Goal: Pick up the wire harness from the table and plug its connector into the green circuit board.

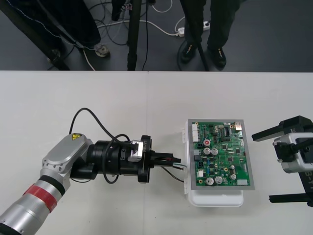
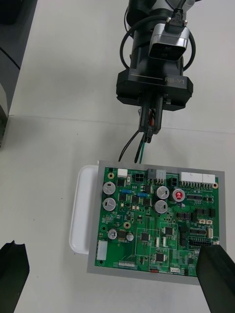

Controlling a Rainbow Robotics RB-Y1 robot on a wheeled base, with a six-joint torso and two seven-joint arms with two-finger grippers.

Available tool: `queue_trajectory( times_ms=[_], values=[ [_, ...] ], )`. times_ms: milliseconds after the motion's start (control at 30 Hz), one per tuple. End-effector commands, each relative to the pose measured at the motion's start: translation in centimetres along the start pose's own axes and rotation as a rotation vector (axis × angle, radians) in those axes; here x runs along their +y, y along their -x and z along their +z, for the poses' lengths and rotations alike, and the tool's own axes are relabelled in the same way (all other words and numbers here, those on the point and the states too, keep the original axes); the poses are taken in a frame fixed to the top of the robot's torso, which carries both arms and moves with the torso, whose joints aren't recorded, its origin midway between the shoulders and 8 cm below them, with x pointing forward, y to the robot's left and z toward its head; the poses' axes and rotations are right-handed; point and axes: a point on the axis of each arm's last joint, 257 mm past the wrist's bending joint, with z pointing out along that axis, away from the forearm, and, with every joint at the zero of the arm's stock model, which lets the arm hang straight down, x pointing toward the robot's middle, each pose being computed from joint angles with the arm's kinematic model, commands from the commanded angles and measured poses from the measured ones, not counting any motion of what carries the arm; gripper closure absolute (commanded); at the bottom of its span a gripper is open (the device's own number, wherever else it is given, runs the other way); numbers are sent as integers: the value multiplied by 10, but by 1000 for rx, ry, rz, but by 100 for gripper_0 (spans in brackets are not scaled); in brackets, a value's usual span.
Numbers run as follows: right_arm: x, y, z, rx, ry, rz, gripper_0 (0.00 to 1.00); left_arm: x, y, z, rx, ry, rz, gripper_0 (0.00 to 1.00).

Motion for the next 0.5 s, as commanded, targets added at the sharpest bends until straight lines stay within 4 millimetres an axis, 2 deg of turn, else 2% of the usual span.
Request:
queue_trajectory(
  times_ms=[33,500],
  values=[
    [-8,0,1,-9,-9,48,0,5,13,31,-31,-15,8,100],
    [-13,-1,-2,-28,-5,84,0,15,10,37,-16,16,13,100]
  ],
)
